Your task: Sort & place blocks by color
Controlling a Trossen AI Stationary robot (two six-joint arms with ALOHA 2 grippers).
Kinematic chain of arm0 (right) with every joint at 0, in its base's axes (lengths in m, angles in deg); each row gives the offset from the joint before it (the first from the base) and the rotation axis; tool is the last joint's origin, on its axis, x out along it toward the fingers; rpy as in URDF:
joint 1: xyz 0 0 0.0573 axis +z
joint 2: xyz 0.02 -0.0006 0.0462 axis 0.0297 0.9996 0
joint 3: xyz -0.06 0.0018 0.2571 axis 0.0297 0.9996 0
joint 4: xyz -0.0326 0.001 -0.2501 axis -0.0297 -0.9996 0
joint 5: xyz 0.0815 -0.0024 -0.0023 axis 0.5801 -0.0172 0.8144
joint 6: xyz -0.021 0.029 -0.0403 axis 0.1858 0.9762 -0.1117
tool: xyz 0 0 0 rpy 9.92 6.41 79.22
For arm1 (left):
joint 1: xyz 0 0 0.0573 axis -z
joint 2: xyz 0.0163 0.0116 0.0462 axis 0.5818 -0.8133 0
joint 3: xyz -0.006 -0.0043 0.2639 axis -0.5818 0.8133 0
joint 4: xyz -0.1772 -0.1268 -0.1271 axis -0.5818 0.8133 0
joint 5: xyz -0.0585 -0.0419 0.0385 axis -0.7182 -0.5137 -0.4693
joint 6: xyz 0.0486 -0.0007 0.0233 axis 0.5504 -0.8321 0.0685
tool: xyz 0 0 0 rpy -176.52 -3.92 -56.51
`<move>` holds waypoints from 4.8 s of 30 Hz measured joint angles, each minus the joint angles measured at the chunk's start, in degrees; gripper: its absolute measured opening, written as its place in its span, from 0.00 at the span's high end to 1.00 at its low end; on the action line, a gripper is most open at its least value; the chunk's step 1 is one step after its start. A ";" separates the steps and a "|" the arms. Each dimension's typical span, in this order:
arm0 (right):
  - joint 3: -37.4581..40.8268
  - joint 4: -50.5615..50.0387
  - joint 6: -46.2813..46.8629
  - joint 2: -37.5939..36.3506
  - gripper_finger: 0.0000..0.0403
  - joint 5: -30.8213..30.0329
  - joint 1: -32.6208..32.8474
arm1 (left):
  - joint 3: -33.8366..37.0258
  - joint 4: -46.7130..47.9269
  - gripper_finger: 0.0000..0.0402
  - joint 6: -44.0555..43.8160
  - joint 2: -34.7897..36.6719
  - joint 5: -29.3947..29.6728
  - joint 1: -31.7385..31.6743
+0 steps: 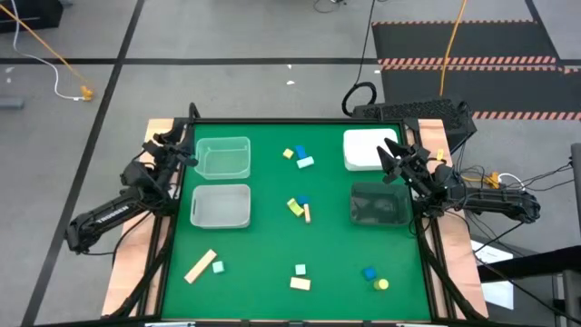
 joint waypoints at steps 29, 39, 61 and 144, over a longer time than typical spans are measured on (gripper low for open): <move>0.00 0.02 0.00 -0.01 0.37 0.00 -0.01 | 0.00 0.01 0.33 0.00 -0.02 0.01 -0.01; 0.00 0.33 0.00 0.00 0.37 0.13 -0.02 | -0.01 0.01 0.33 0.00 -0.02 0.00 0.01; -0.33 13.46 12.00 1.24 0.37 0.11 -0.02 | -0.01 0.01 0.33 0.00 -0.02 0.00 0.01; -54.93 -20.51 -24.89 91.58 0.37 47.93 -17.76 | 0.00 0.01 0.33 0.00 -0.02 0.01 0.01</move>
